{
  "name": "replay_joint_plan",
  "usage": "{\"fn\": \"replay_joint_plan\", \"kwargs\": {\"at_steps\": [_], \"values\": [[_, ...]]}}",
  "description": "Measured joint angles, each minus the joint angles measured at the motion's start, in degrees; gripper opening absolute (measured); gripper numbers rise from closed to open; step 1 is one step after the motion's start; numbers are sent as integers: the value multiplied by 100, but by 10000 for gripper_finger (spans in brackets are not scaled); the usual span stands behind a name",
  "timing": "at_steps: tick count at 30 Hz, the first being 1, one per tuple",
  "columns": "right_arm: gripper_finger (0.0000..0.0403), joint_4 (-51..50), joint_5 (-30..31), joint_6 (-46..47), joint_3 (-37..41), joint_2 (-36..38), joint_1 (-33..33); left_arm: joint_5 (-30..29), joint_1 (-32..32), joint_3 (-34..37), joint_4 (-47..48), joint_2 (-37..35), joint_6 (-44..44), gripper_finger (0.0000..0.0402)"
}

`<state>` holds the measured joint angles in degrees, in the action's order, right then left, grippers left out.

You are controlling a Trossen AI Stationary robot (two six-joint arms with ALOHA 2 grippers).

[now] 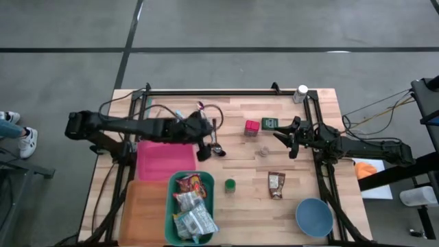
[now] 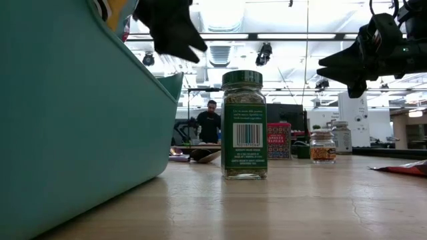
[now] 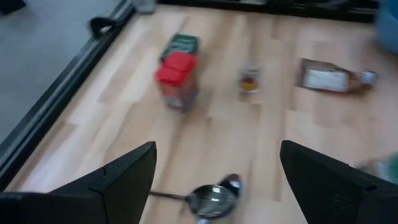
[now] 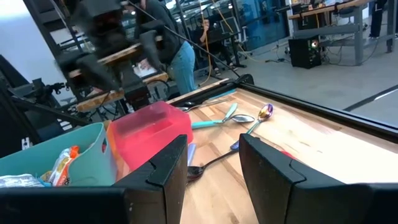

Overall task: Pick & Place Food Item
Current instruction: Put the green seasoning bottle into the pink bin

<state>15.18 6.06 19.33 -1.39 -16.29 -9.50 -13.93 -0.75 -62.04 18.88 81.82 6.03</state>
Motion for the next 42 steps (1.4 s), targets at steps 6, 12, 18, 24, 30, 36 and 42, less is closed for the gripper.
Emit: {"fn": "replay_joint_plan", "kwargs": {"at_steps": [6,12,18,24,30,36,42], "values": [[142,-2,-2,0,0,0,0,-453,-822,-16,-1,0,137,345],[142,-2,-2,2,0,0,0,-1265,-1749,-101,-155,162,476,345],[142,-2,0,1,0,2,0,-1483,-2235,-602,4,708,707,345],[142,0,0,2,0,0,-2,-1089,-2342,-1368,533,1500,1035,345],[142,0,0,1,0,0,-1,-400,-2341,-2169,946,2194,1043,345],[142,2,0,0,0,0,0,29,-2152,-2398,1030,2304,920,345],[142,2,0,2,0,2,-2,503,-1951,-2218,987,2302,1021,345]]}}
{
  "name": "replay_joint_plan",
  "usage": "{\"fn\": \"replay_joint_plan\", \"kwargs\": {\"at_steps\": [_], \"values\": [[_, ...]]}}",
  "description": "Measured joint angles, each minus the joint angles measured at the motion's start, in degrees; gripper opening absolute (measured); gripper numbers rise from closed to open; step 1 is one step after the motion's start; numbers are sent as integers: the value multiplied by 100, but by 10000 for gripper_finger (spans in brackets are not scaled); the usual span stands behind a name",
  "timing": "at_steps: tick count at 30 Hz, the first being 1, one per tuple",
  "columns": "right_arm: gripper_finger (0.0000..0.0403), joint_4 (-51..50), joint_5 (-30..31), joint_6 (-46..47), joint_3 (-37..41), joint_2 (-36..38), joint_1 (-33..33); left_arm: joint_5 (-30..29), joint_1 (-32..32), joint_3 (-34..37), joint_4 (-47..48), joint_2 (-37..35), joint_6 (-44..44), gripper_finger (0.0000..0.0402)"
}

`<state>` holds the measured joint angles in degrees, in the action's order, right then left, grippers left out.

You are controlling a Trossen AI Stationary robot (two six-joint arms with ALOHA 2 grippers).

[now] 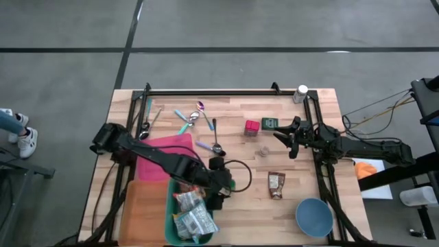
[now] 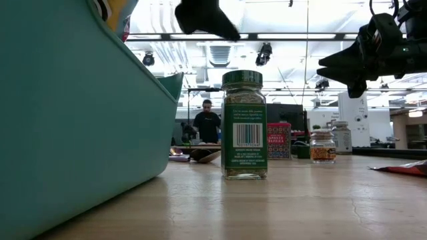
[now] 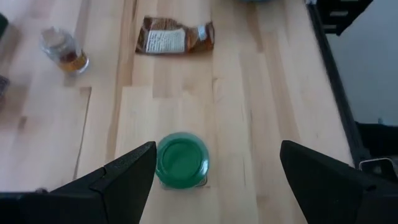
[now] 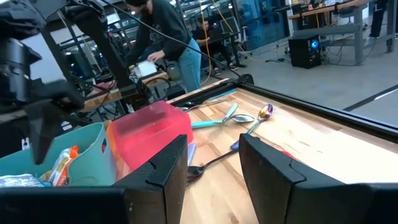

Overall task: Pick & Place Food Item
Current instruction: Put the green seasoning bottle into the pink bin

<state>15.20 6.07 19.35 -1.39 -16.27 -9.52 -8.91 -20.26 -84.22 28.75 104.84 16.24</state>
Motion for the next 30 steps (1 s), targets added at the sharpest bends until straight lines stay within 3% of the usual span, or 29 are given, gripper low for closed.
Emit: {"fn": "replay_joint_plan", "kwargs": {"at_steps": [11,30], "values": [[142,0,0,0,0,-2,2,299,378,527,-550,7,73,345],[142,1,0,-1,0,-2,1,465,506,1161,-1395,4,146,345]]}}
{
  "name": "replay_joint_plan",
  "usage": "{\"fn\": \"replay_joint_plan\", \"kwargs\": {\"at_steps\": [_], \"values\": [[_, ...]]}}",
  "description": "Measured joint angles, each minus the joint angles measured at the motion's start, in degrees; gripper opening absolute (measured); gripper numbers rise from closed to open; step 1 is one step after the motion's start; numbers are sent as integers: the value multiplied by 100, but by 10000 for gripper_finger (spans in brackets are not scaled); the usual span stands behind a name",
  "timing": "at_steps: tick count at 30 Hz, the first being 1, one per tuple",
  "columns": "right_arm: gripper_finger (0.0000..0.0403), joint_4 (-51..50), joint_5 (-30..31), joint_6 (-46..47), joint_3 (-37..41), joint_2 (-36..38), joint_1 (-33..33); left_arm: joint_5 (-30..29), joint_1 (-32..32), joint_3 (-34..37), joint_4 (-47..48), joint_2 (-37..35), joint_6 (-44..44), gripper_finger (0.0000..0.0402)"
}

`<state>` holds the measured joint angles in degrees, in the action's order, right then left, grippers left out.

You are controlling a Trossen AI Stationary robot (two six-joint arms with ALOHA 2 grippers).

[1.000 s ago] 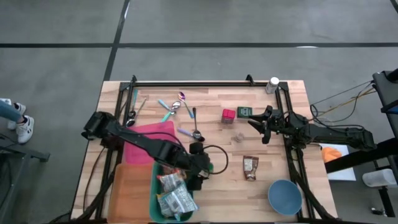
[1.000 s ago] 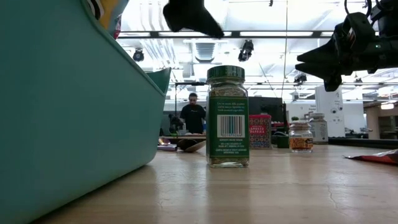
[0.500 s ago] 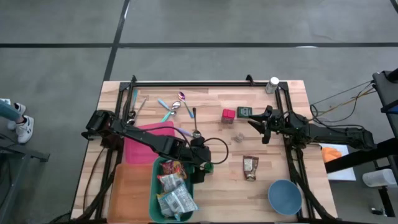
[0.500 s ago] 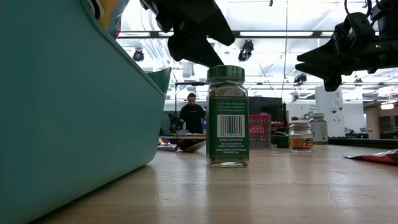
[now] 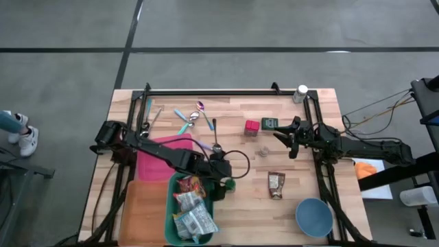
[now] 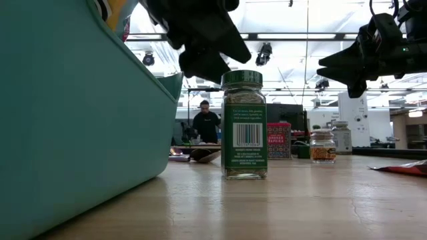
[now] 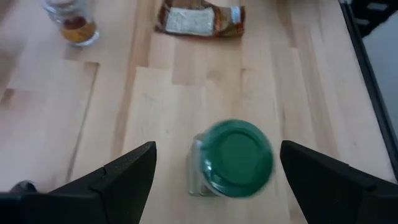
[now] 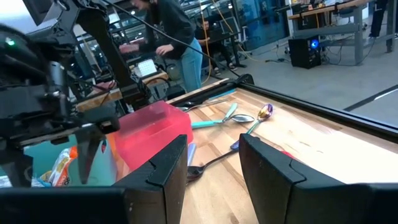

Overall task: Pick & Place Food Item
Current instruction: Put the green seasoning bottle into the pink bin

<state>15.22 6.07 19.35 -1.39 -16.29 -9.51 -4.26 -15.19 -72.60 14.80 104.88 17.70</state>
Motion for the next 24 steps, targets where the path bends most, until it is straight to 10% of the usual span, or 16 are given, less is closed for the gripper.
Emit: {"fn": "replay_joint_plan", "kwargs": {"at_steps": [24], "values": [[142,1,0,0,0,2,1,87,-235,84,-285,0,-116,345]]}}
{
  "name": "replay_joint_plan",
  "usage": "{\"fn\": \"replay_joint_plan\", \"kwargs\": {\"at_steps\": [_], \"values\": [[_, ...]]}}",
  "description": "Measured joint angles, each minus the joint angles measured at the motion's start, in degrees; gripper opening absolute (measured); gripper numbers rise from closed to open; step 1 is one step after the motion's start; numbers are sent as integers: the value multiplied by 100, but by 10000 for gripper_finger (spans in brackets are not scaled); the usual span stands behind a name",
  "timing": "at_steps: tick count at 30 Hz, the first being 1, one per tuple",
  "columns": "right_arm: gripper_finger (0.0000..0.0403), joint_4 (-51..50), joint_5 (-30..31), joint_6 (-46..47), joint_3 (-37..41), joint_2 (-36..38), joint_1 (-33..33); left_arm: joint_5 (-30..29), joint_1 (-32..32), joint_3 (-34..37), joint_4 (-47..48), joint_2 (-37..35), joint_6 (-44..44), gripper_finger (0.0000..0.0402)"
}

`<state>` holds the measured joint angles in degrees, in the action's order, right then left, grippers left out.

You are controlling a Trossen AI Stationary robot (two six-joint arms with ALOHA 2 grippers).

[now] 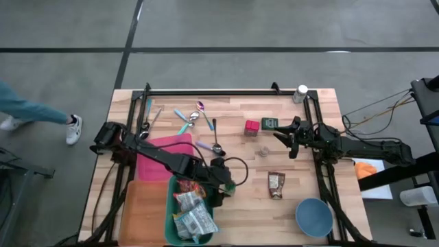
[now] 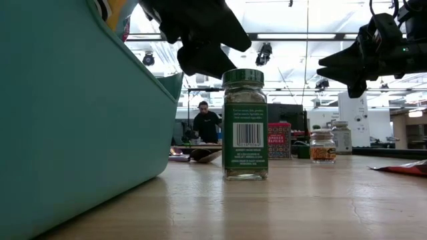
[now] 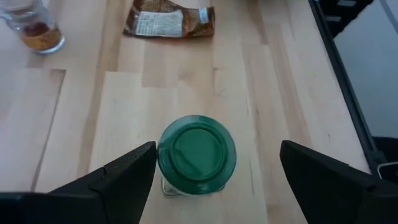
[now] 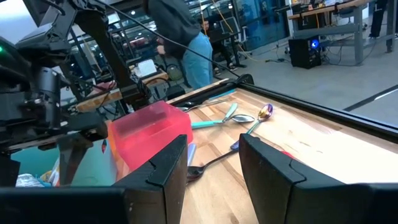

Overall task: Pick & Place Food Item
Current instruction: Put the green seasoning bottle into the pink bin

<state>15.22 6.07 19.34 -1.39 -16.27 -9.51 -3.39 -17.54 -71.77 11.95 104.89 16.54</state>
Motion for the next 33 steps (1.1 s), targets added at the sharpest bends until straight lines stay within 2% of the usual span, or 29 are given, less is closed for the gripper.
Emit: {"fn": "replay_joint_plan", "kwargs": {"at_steps": [14,24,33], "values": [[142,0,-2,1,0,0,1,-111,-52,126,-55,7,-64,345],[142,-2,-1,1,0,0,-1,-109,-14,129,-189,327,-17,345],[142,0,0,0,0,2,0,-110,13,-52,-255,333,-138,345]]}}
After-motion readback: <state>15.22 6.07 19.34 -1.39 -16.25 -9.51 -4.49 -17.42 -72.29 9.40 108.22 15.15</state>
